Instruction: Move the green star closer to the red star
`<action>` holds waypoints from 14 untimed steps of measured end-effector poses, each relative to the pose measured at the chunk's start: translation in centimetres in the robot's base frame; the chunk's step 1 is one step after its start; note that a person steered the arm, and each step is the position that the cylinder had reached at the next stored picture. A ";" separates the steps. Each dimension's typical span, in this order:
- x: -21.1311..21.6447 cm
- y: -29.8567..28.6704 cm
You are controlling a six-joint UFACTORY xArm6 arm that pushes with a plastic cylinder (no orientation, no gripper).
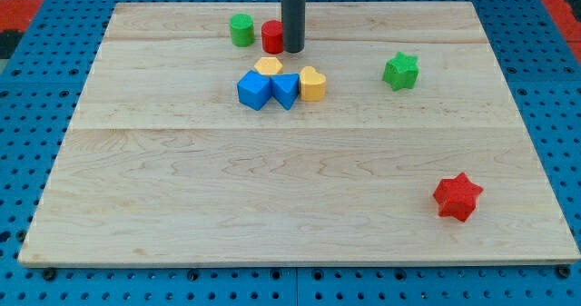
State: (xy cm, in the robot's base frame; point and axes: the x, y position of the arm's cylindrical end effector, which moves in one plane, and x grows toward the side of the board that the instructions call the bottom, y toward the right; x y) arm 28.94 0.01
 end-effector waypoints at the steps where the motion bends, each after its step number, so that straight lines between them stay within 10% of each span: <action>1: 0.0 -0.9; 4: 0.2 0.5; 5: 1.2 9.4; 7: 11.8 18.2; 9: 9.1 14.5; 11: 6.3 24.8; 14: 13.0 25.2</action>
State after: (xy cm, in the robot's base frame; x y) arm 41.94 25.25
